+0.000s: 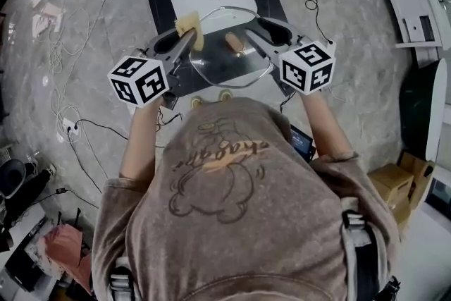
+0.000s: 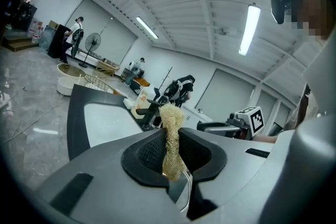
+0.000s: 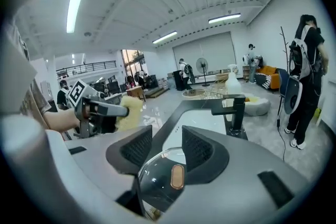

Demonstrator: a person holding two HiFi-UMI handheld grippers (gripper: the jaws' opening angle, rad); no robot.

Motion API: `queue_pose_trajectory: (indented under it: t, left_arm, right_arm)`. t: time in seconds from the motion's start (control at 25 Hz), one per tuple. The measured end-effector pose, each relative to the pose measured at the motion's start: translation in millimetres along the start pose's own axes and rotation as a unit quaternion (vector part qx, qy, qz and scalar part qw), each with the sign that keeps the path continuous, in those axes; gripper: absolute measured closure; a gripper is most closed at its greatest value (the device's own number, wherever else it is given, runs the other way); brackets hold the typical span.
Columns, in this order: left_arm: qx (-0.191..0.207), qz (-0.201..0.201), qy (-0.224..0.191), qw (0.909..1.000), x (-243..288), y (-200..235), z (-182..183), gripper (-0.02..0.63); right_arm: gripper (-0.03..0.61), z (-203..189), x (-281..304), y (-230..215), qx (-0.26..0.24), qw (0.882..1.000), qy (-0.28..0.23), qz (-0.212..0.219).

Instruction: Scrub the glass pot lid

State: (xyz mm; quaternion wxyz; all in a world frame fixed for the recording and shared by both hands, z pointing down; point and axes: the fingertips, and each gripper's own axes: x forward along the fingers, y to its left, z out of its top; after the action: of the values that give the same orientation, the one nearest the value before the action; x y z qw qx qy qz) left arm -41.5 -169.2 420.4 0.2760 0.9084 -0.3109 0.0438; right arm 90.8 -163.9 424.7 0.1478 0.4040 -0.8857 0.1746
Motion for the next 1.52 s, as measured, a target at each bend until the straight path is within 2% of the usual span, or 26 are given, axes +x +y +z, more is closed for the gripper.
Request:
queue_pose_trajectory:
  t: [0.16, 0.28, 0.4, 0.48, 0.72, 0.88, 1.0, 1.52]
  left_arm:
    - [0.042, 0.0, -0.014, 0.999, 3, -12, 5, 0.549]
    - [0.084, 0.014, -0.038, 0.9956, 3, -16, 9, 0.549]
    - [0.124, 0.03, -0.056, 0.9903, 2, -20, 6, 0.549]
    - [0.136, 0.036, -0.064, 0.988, 1, -21, 1, 0.549]
    - [0.145, 0.046, -0.078, 0.9853, 0, -20, -13, 0.549]
    - [0.151, 0.058, -0.084, 0.9833, 0, -18, -17, 0.549]
    - [0.151, 0.069, -0.091, 0.982, -1, -14, -18, 0.549]
    - [0.149, 0.125, -0.11, 0.9747, -19, 3, -10, 0.549]
  right_arm:
    - [0.422, 15, -29, 4, 0.013, 0.999, -0.048, -0.002]
    - [0.436, 19, -38, 12, -0.003, 0.997, -0.071, 0.003]
    - [0.454, 9, -39, 23, -0.021, 0.996, -0.081, 0.01]
    - [0.477, -2, -37, 25, -0.025, 0.996, -0.08, 0.008]
    - [0.578, -8, -35, 18, -0.018, 0.994, -0.106, -0.014]
    - [0.578, -4, -27, 15, -0.032, 0.99, -0.129, -0.038]
    - [0.578, -3, -19, 13, -0.022, 0.987, -0.15, -0.052]
    - [0.578, -8, -7, 17, -0.005, 0.986, -0.155, -0.056]
